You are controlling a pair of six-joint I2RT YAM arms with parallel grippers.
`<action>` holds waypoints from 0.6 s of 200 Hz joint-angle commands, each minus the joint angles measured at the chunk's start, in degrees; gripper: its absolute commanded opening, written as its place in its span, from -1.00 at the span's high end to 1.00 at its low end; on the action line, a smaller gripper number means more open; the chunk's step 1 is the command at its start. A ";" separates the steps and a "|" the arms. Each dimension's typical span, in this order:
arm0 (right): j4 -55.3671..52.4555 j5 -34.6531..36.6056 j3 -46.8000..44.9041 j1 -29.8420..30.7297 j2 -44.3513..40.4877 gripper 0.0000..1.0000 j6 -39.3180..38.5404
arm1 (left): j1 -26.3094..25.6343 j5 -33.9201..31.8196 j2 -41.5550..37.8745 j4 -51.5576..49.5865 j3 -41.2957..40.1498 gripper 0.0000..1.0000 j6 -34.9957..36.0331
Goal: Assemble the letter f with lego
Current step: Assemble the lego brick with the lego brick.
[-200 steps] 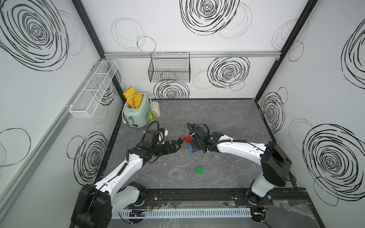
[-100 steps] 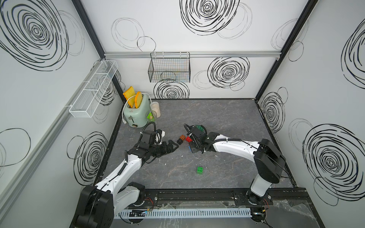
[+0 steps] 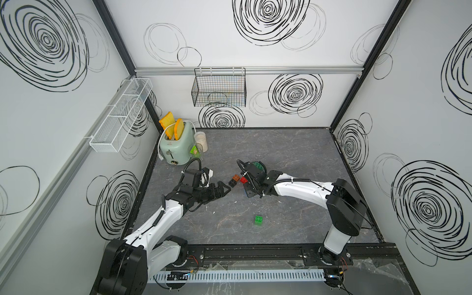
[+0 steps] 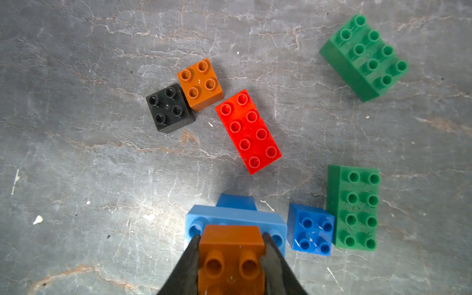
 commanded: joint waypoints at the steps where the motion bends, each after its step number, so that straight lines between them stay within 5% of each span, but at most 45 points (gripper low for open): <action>1: -1.71 0.34 1.47 -0.63 0.71 0.26 -0.04 | 0.52 0.27 0.27 1.94 -0.30 -0.96 -0.31; 120: -0.40 -2.27 -1.21 -1.16 2.17 0.27 0.18 | 1.03 0.14 0.75 2.12 -0.25 -0.96 -0.31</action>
